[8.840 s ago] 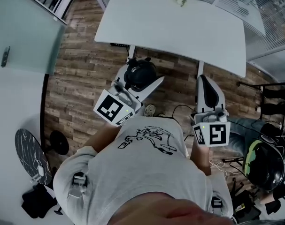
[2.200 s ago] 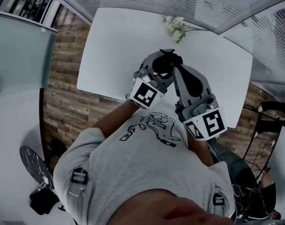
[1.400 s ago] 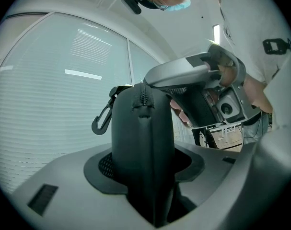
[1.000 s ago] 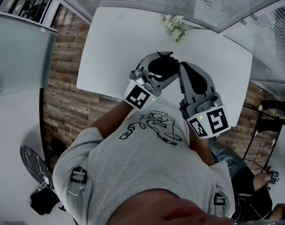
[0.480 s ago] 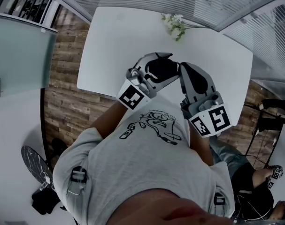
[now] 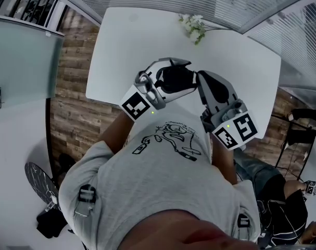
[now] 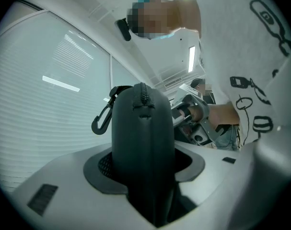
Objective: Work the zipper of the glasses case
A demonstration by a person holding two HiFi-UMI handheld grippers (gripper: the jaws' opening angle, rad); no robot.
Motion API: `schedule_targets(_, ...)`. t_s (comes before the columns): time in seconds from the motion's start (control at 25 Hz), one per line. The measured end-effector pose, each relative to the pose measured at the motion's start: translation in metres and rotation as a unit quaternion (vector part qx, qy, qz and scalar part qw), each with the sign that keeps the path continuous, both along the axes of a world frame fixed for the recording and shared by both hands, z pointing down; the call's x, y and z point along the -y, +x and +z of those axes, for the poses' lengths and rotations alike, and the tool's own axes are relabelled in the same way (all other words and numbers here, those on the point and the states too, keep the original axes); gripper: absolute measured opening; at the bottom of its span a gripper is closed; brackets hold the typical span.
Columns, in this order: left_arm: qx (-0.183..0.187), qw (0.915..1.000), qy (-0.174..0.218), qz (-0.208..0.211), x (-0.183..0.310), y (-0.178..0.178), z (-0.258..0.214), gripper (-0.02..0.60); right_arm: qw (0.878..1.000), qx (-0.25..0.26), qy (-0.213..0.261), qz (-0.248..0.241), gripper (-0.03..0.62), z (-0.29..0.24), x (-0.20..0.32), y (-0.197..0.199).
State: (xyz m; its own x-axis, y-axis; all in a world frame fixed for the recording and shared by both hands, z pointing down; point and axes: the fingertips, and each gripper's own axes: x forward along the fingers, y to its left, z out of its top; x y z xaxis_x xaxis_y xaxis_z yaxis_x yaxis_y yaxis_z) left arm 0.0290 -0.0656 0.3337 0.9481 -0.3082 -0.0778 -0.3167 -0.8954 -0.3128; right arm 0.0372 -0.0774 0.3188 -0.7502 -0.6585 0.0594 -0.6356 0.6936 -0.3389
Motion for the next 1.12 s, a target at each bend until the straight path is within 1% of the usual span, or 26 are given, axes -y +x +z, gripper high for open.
schedule_targets(0.32, -0.017, 0.999, -0.008, 0.041, -0.01, -0.003, -0.009, 0.245, 1.0, 0.007, -0.013, -0.019, 0.005, 0.009, -0.003, 0.0)
schedule_targets(0.44, -0.025, 0.998, -0.019, 0.054, -0.011, -0.003, -0.01, 0.245, 1.0, 0.009, -0.015, -0.026, 0.005, 0.01, -0.003, 0.0)
schedule_targets(0.6, -0.029, 0.9974, -0.026, 0.06, -0.011, -0.004, -0.012, 0.245, 0.999, 0.013, -0.018, -0.035, 0.005, 0.01, -0.003, -0.001)
schedule_targets(0.72, -0.04, 0.9965, -0.031, 0.066, -0.012, -0.006, -0.014, 0.245, 0.999, 0.012, -0.022, -0.039, 0.005, 0.014, -0.003, -0.001)
schedule_targets(0.92, -0.054, 0.9953, -0.033, 0.073, -0.014, -0.007, -0.023, 0.245, 0.999, 0.008, -0.03, -0.04, 0.005, 0.02, -0.002, -0.001)
schedule_targets(1.12, -0.059, 0.9946, -0.031, 0.08, -0.012, -0.006, -0.029, 0.246, 0.998, 0.005, -0.04, -0.041, 0.005, 0.03, 0.002, 0.0)
